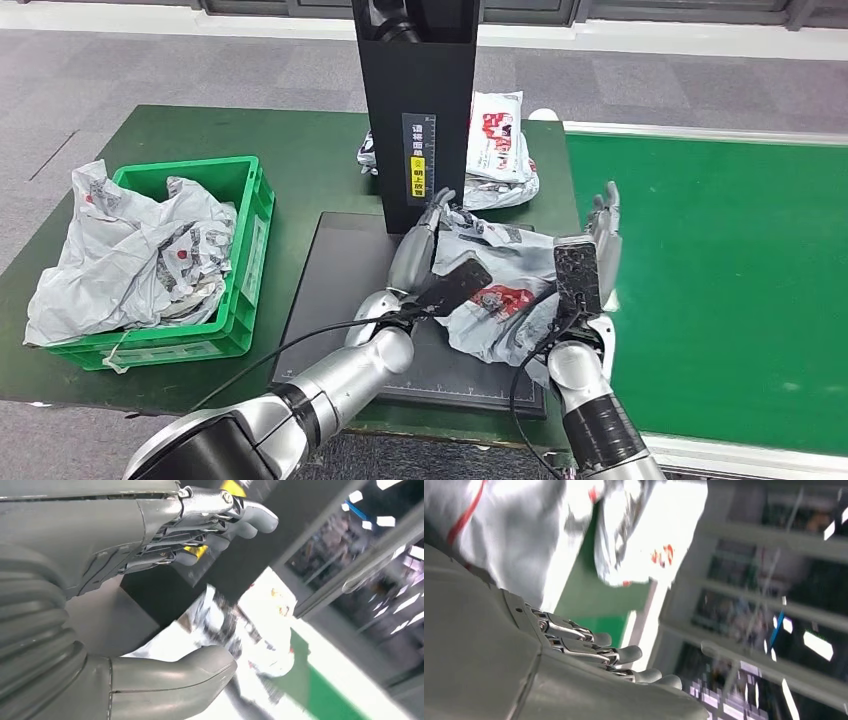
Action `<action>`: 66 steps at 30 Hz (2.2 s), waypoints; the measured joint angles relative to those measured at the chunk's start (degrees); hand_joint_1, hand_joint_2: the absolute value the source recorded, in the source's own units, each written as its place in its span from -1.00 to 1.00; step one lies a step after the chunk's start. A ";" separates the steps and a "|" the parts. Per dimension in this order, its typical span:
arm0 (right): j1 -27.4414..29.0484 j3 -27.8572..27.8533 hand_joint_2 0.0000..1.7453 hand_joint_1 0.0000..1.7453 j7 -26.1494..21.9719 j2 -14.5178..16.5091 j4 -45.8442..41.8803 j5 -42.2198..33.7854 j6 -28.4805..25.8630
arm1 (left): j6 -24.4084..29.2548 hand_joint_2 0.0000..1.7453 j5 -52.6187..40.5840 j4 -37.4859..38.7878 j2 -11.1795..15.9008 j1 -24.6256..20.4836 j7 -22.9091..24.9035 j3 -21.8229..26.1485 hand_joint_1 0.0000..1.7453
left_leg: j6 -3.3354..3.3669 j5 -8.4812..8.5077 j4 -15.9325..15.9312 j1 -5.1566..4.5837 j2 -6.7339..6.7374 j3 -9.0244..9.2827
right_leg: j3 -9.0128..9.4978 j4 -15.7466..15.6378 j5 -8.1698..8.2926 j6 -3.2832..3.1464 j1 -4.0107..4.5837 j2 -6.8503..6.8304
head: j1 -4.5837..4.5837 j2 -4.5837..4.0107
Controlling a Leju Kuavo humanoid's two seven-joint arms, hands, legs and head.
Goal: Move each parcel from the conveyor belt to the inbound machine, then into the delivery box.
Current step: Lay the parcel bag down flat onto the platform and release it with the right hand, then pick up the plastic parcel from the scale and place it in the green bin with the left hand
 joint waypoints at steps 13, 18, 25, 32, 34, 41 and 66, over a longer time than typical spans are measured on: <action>0.15 0.00 -1.00 -1.00 0.25 1.04 0.04 -2.41 5.35 | -15.81 1.00 -9.28 4.46 -0.13 -1.39 5.42 -18.01 -1.00 | 0.01 0.00 0.00 0.00 -0.05 -0.02 | 0.02 0.00 0.00 0.01 -0.03 -0.06 | 0.00 0.00; 0.19 -0.50 -1.00 -1.00 0.32 1.02 0.03 -4.78 7.61 | -27.24 1.00 -9.22 4.37 -0.19 -0.61 1.30 -22.91 -1.00 | 0.01 0.00 0.00 0.00 -0.05 -0.01 | 0.02 0.00 0.00 0.01 -0.03 -0.06 | 0.00 0.00; 0.98 -3.33 -1.00 -1.00 -0.28 1.00 -0.87 -5.01 8.46 | -31.54 1.00 -9.83 4.40 -0.20 -0.73 0.61 -28.40 1.00 | 0.03 -0.02 0.00 0.00 -0.10 0.11 | 0.19 -0.01 -0.01 0.02 -0.03 -0.12 | 0.00 0.00; 5.67 -5.30 -1.00 -1.00 -0.16 1.00 -6.20 -3.76 8.55 | -19.64 1.00 -3.19 4.35 -0.13 0.49 -5.26 -27.28 1.00 | 0.06 -0.04 0.00 0.00 -0.11 0.21 | 0.29 -0.03 -0.02 0.02 -0.03 -0.14 | 0.00 0.00; 6.75 -5.51 -1.00 -1.00 -0.12 1.00 -7.29 -3.75 8.64 | -15.51 1.00 -1.43 4.13 -0.13 0.92 -6.93 -25.65 1.00 | 0.06 -0.04 0.00 0.00 -0.10 0.19 | 0.27 -0.03 -0.02 0.02 -0.03 -0.13 | 0.00 0.00; 8.11 -5.79 -1.00 -1.00 -0.06 1.00 -9.16 -3.75 8.60 | -12.43 1.00 -0.30 3.28 -0.13 1.33 -7.69 -22.22 1.00 | 0.06 -0.04 0.00 0.00 -0.09 0.18 | 0.25 -0.03 -0.02 0.02 -0.02 -0.10 | 0.00 0.00; 12.55 -6.99 -1.00 -1.00 -2.40 -1.58 -12.02 -8.84 3.89 | 6.47 1.00 -62.21 -26.22 7.52 2.12 -4.18 34.28 1.00 | -0.06 0.06 -0.07 0.05 0.28 0.07 | -0.04 0.04 0.06 -0.06 0.10 0.27 | -0.01 0.00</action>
